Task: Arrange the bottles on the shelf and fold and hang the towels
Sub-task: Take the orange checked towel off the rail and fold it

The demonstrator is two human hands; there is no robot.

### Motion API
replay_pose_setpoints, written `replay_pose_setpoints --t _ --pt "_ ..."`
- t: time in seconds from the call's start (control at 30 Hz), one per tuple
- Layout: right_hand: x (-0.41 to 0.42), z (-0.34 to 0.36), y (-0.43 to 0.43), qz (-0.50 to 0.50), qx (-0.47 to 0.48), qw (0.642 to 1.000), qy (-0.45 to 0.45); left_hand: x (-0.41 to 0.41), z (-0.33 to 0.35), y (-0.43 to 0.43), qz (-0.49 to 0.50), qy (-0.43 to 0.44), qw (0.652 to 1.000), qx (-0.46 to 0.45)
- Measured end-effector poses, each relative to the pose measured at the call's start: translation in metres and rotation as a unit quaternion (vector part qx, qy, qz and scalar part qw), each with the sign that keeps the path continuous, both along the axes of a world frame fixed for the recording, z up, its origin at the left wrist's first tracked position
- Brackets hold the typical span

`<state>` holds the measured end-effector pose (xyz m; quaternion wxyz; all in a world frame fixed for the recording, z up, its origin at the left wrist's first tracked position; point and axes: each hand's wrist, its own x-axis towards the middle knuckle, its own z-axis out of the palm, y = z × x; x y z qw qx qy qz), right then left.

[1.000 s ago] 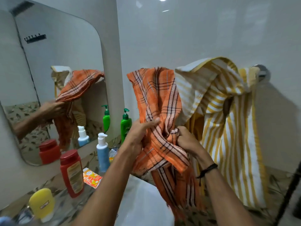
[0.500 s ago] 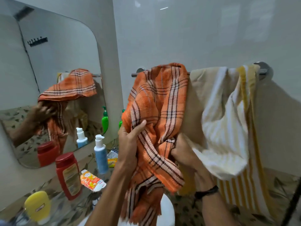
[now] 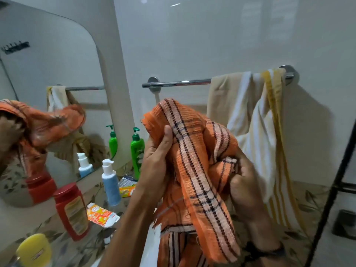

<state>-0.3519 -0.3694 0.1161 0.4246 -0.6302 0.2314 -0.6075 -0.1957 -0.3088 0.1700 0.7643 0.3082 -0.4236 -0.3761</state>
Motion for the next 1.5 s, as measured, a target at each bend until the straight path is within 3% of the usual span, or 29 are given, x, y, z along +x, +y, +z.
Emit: replay_pose_setpoints --t 0.3,0.5,0.57,0.63,0.73,0.87,0.93,1.0,1.07,1.13,1.27,1.4,1.5 --pt "-0.046 0.011 0.054 -0.036 -0.054 0.998 0.003 -0.029 -0.01 0.011 -0.111 0.015 0.993 -0.025" --pt "-0.091 -0.015 0.059 -0.173 0.047 0.983 0.043 -0.056 -0.036 0.008 -0.155 -0.04 0.987 0.021" --pt "-0.103 -0.021 0.065 -0.217 0.033 0.971 0.093 -0.068 -0.046 0.005 -0.151 -0.057 0.986 0.044" --pt "-0.116 -0.025 0.072 -0.243 0.001 0.948 0.206 -0.083 -0.055 0.002 -0.151 -0.08 0.983 0.062" --pt "-0.132 -0.029 0.075 -0.196 0.01 0.907 0.374 -0.101 -0.064 -0.002 -0.147 -0.115 0.979 0.086" --pt "-0.159 -0.043 0.079 -0.131 0.095 0.863 0.478 -0.125 -0.076 -0.002 -0.122 -0.18 0.97 0.108" --pt "-0.168 -0.043 0.082 -0.177 0.12 0.857 0.469 -0.136 -0.083 -0.001 -0.123 -0.202 0.965 0.116" --pt "-0.174 -0.04 0.089 -0.269 0.094 0.882 0.375 -0.151 -0.088 0.003 -0.13 -0.2 0.963 0.126" --pt "-0.174 -0.037 0.095 -0.283 0.093 0.906 0.3 -0.166 -0.095 0.006 -0.138 -0.186 0.962 0.143" --pt "-0.177 -0.037 0.103 -0.203 0.147 0.919 0.303 -0.184 -0.103 0.013 -0.159 -0.158 0.96 0.167" --pt "-0.189 -0.065 0.108 -0.199 0.113 0.872 0.433 -0.208 -0.114 0.029 -0.161 -0.166 0.953 0.196" --pt "-0.208 -0.088 0.108 -0.233 0.066 0.886 0.395 -0.22 -0.126 0.051 -0.16 -0.188 0.944 0.221" --pt "-0.219 -0.098 0.109 -0.266 0.077 0.914 0.295 -0.227 -0.137 0.06 -0.173 -0.188 0.938 0.234"
